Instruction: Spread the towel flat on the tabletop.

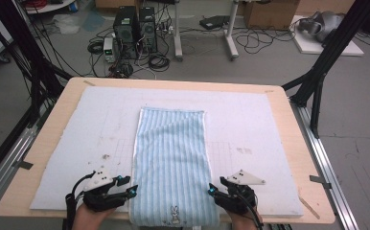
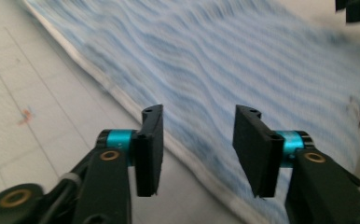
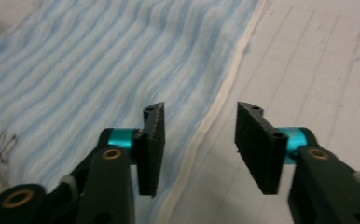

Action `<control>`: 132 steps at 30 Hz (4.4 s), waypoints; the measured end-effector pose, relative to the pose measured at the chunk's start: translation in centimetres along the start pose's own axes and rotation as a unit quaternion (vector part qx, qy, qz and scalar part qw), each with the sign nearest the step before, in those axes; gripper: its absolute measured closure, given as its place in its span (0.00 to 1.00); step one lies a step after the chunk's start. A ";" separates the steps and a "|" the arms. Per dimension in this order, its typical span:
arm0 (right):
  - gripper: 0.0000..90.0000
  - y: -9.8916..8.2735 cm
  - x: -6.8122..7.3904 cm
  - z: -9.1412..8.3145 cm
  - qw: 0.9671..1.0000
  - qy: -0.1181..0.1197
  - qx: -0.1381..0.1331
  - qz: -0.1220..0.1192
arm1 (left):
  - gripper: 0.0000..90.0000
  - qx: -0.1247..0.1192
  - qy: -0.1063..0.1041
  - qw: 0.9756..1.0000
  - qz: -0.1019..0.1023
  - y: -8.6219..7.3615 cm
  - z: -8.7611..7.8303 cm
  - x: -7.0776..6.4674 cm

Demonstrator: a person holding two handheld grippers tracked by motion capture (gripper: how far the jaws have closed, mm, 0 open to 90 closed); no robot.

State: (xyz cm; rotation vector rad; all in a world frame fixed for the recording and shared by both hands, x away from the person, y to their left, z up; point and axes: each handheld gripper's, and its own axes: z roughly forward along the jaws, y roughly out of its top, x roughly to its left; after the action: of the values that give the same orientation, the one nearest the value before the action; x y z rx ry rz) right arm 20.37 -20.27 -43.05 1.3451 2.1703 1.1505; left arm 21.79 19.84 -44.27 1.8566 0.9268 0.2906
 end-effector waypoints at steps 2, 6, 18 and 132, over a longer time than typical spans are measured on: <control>0.49 0.3 -0.2 0.2 1.000 -0.006 -0.010 0.007 | 0.50 -0.004 0.002 1.000 -0.006 0.8 0.2 0.5; 0.45 0.9 -0.4 0.9 1.000 -0.012 -0.013 0.013 | 0.49 -0.011 0.005 1.000 -0.013 2.2 0.9 1.5; 0.52 2.2 -1.2 4.0 1.000 -0.021 0.020 0.005 | 0.50 0.056 0.044 0.997 -0.020 2.8 4.5 2.8; 0.22 11.9 -11.0 8.7 0.998 -0.043 0.015 -0.038 | 0.31 -0.040 0.062 0.996 -0.052 11.8 10.2 14.1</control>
State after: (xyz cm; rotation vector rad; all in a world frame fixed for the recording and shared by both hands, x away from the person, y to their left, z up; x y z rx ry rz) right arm 38.33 -23.05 -40.52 1.2888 2.1650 1.0183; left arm 42.66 20.54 -41.79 1.7252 1.0772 0.3766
